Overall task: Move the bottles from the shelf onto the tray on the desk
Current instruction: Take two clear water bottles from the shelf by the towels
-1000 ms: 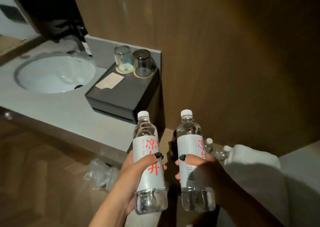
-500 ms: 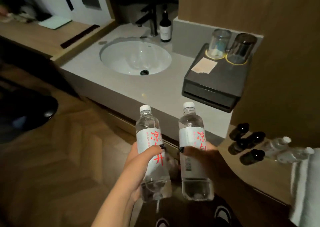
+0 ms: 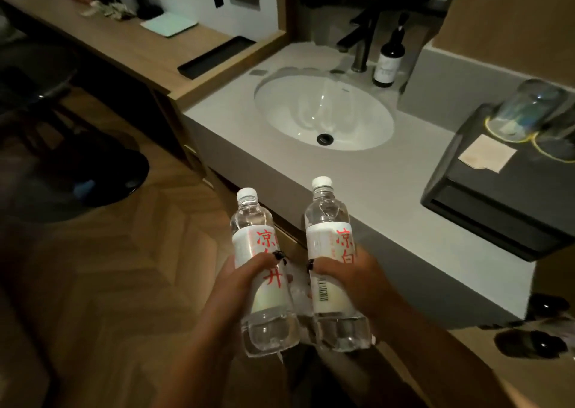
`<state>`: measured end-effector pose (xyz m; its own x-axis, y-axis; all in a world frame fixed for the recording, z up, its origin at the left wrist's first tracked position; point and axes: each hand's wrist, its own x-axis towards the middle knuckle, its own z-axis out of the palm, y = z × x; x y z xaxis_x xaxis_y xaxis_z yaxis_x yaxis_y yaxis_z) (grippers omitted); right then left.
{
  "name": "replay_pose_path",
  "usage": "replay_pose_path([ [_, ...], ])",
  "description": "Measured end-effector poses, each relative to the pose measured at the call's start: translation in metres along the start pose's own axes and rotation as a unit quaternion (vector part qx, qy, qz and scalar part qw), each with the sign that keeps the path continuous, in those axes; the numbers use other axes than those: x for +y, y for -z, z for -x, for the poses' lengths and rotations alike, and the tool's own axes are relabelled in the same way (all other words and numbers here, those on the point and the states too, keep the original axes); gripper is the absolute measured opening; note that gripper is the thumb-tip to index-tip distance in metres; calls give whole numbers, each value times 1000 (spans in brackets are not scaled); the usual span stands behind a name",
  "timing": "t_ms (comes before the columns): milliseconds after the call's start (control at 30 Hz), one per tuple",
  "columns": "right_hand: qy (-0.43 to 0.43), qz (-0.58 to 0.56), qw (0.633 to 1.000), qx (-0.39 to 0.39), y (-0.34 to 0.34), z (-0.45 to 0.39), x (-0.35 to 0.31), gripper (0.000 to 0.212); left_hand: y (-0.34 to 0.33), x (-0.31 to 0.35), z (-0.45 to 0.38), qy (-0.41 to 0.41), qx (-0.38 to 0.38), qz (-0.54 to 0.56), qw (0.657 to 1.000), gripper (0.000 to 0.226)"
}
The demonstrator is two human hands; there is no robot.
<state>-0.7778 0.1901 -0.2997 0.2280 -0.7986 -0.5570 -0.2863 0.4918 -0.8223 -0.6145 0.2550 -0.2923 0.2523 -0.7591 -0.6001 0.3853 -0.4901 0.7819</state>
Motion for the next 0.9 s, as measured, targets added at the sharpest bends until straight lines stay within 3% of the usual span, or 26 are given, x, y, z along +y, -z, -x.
replay_pose_path([
  [133,19,-1,999,-29,-27,-37,-33,42,21,41,-31,-20,-4,5,1000,34],
  [267,33,-32,998,-42,-51,-74,-73,28,41,84,-67,-31,16,7,999,28],
  [400,31,9,998,-51,-79,-100,-114,63,64,121,-97,-26,28,21,999,35],
  [567,45,4,997,-60,-114,-130,-151,30,96,159,-132,-41,26,18,999,22],
  [733,34,-15,999,-28,-165,-163,-182,47,144,196,-171,-32,12,4,999,32],
  [900,36,-32,999,-8,-229,-196,-214,28,206,241,-213,-17,-25,-16,999,45],
])
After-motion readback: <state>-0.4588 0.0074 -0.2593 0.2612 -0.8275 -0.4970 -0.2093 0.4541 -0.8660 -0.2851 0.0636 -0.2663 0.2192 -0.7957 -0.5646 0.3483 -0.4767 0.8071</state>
